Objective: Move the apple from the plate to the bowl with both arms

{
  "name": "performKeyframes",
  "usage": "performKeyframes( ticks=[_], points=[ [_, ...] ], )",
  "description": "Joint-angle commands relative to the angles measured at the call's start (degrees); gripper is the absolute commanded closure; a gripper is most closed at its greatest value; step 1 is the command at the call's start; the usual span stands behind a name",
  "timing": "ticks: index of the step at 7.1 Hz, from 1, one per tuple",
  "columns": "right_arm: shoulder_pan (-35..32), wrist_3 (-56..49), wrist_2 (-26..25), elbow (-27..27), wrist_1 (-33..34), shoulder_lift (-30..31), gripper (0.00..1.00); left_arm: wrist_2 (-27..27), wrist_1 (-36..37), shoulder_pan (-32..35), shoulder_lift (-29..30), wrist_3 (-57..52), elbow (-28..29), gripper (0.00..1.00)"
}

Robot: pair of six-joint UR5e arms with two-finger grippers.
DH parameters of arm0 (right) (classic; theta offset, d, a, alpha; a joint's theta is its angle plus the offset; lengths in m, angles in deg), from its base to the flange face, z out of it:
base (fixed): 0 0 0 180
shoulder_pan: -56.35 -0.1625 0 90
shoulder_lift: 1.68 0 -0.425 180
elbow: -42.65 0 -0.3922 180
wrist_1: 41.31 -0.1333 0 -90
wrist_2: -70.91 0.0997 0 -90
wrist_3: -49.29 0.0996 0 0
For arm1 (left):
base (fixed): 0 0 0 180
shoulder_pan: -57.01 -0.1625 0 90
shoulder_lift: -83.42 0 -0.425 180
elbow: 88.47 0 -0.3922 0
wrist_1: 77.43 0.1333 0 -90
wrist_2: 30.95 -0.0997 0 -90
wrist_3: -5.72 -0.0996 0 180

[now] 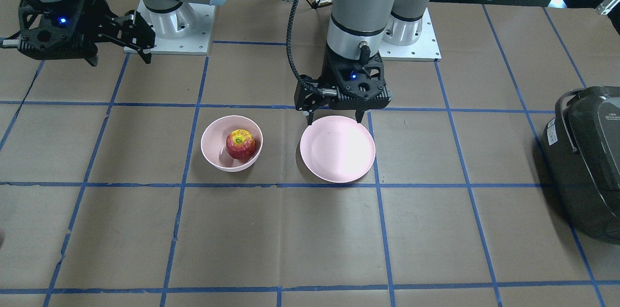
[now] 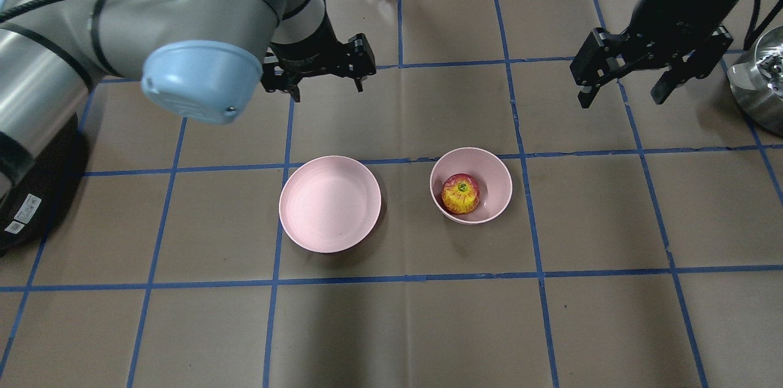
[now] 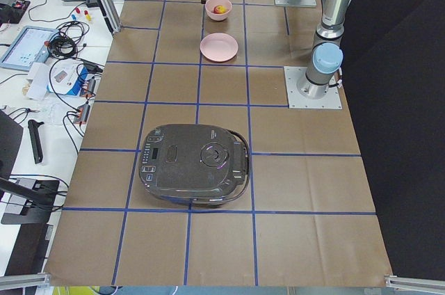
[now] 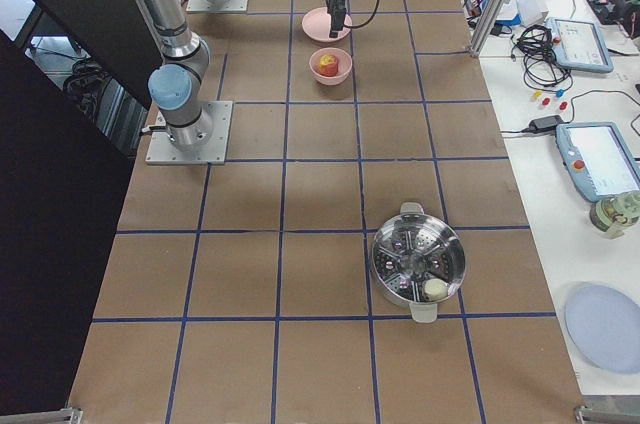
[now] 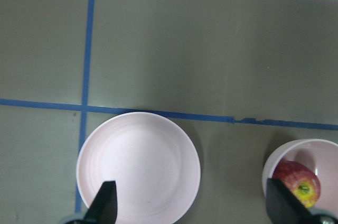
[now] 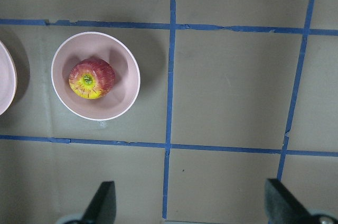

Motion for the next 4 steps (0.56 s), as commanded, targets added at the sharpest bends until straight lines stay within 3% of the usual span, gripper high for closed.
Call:
performKeyframes(
  ticks=[1,2,4],
  points=[
    [-2.8,5.0,0.0,0.1,0.2,0.1,0.01,0.1,-17.1,-5.8,-3.4,-4.9,4.9,0.0],
    [-5.6,6.6,-0.4,0.1,0.4,0.0,0.01,0.2,-23.2,-6.5,-4.2,-4.7,7.8,0.0],
    [-6.3,7.6,-0.4,0.0,0.6,-0.1,0.01,-0.2,-23.3,-5.8,-4.1,-4.5,7.9,0.0]
  ],
)
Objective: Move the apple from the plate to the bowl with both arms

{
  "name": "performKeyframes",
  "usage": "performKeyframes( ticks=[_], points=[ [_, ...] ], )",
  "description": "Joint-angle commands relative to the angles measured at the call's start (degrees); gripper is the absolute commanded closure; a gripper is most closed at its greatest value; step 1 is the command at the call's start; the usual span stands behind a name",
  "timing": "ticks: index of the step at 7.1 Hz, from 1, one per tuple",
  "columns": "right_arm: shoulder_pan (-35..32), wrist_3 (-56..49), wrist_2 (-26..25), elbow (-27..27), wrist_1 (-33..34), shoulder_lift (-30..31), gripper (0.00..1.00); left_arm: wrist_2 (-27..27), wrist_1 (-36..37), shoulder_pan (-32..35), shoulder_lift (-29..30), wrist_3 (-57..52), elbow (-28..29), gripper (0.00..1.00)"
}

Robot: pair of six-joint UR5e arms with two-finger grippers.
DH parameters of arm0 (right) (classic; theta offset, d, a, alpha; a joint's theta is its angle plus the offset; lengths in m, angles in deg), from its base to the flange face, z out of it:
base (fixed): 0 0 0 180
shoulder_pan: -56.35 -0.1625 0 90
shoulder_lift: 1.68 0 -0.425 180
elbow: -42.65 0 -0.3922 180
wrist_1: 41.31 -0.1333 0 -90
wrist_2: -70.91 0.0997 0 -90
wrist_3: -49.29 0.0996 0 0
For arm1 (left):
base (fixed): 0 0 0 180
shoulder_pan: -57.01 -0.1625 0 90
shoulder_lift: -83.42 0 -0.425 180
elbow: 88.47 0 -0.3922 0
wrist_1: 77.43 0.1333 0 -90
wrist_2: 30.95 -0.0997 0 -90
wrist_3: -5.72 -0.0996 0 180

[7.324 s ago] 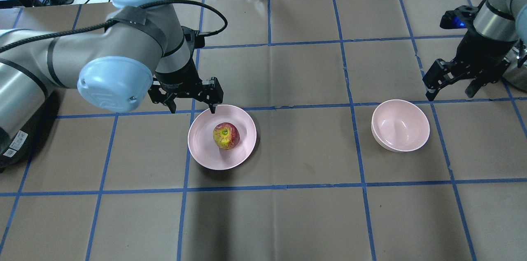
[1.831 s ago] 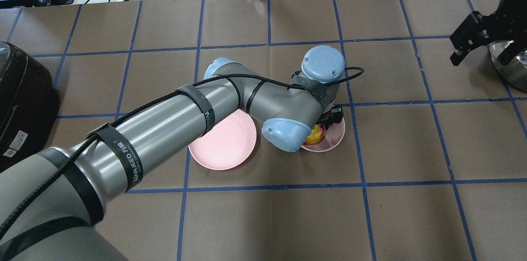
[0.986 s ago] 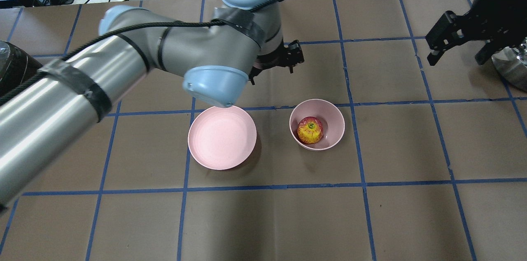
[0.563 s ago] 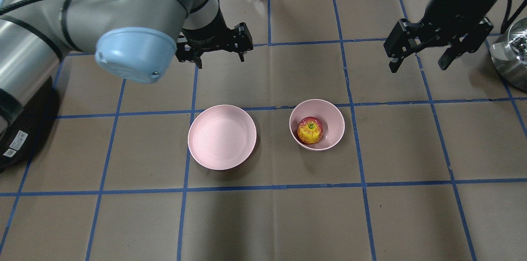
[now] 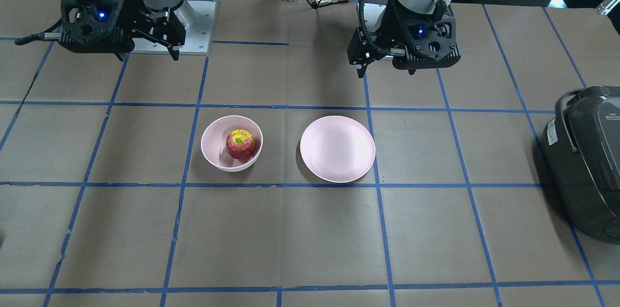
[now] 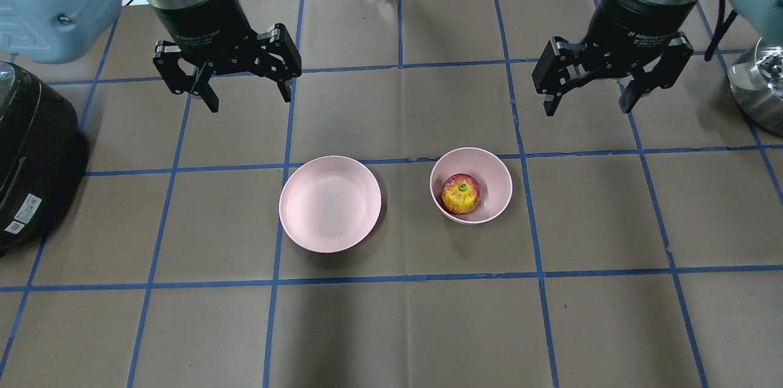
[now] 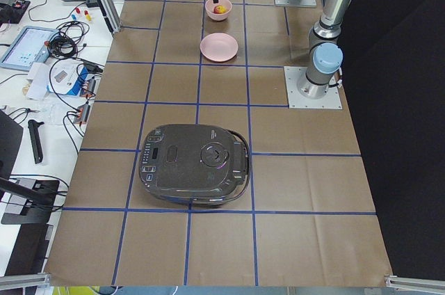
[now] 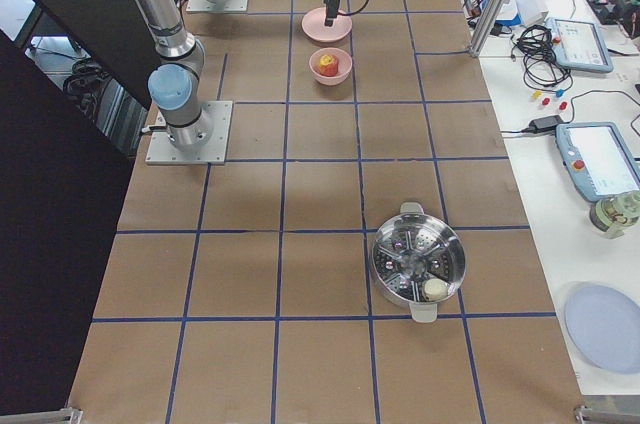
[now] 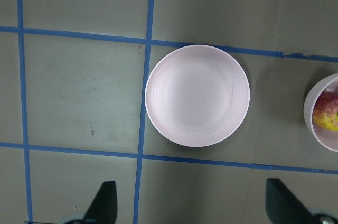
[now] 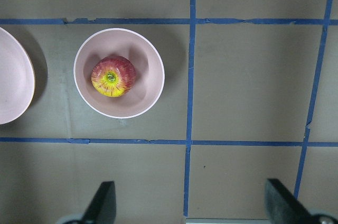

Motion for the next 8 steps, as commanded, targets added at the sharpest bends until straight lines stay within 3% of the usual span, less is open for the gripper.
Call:
performKeyframes(
  ticks=[1,3,8],
  points=[
    [-0.6,0.8,0.3,-0.2,0.0,0.0,0.01,-0.3,2.8,-0.3,0.2,-3.4,-0.7,0.0],
    [-0.5,0.7,0.2,-0.3,0.0,-0.1,0.01,0.2,12.5,-1.3,0.1,-8.8,-4.2,0.01],
    [-0.5,0.5,0.0,0.1,0.0,-0.2,0.01,0.4,11.6,-1.3,-0.4,-8.1,-4.3,0.0]
  ],
)
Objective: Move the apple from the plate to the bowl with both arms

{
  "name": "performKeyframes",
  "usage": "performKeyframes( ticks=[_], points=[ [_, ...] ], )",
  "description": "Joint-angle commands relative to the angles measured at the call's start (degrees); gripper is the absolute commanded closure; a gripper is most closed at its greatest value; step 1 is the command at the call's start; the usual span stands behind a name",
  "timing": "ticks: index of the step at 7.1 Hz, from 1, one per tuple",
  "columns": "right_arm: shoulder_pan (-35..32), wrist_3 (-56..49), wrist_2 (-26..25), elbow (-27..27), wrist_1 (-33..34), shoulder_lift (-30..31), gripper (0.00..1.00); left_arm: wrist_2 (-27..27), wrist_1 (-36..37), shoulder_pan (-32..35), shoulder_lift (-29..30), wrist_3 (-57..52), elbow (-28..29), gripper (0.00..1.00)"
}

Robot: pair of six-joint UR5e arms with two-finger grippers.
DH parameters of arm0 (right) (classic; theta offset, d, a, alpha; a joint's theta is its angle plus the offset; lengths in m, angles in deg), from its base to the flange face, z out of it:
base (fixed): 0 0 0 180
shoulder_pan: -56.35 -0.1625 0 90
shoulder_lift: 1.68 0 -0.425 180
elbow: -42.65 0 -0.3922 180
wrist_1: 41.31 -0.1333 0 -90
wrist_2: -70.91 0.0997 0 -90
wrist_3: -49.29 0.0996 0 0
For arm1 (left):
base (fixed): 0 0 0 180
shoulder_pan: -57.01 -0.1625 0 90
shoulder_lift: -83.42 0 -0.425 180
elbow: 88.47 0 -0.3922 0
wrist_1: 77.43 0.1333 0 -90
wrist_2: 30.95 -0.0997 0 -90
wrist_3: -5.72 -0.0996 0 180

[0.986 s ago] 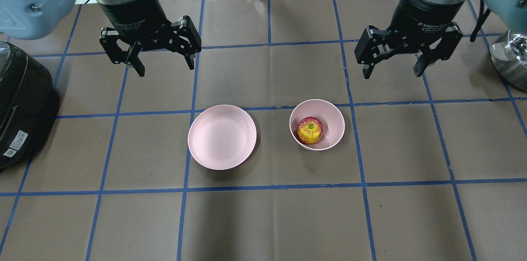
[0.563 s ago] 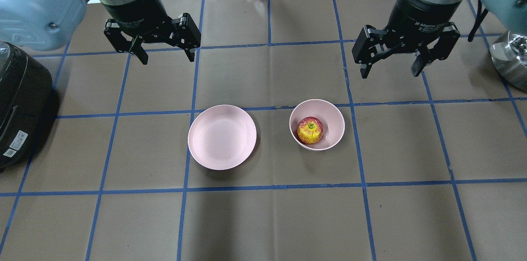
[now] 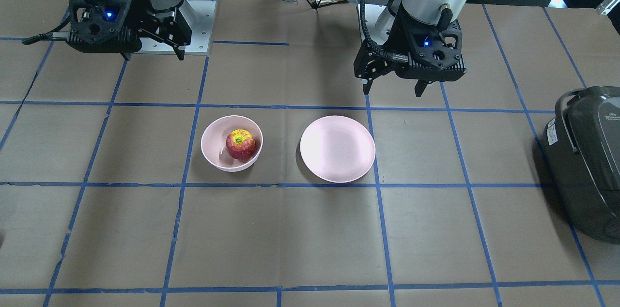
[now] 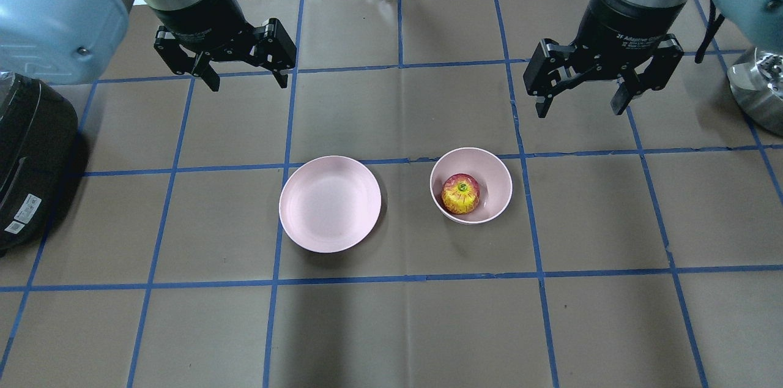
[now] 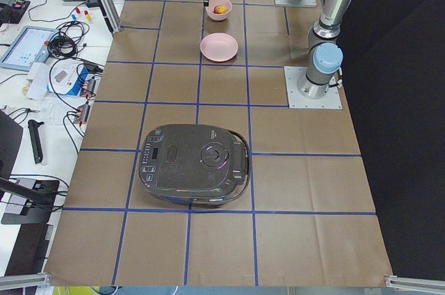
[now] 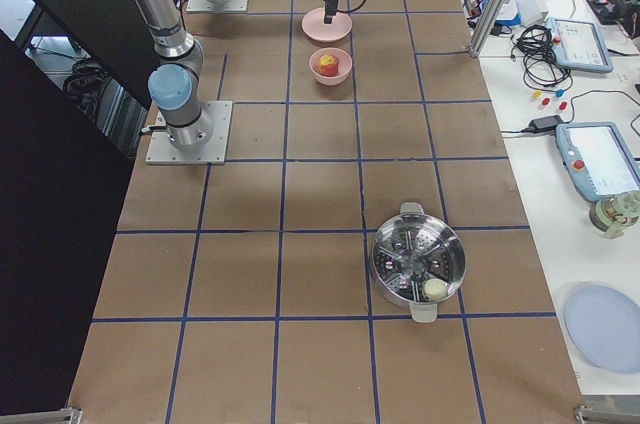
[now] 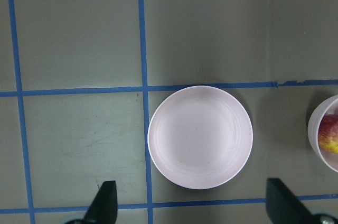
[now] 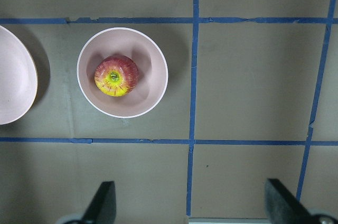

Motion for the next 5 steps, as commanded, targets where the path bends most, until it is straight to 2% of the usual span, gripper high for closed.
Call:
performKeyframes(
  ticks=[1,5],
  points=[
    [0.0,-0.3,-0.2,0.2,0.0,-0.1,0.01,0.1,-1.0,0.0,0.0,0.6,0.2,0.0],
    [0.0,-0.3,-0.3,0.2,-0.1,-0.1,0.0,0.0,-1.3,0.3,0.0,0.6,0.0,0.0]
  ],
)
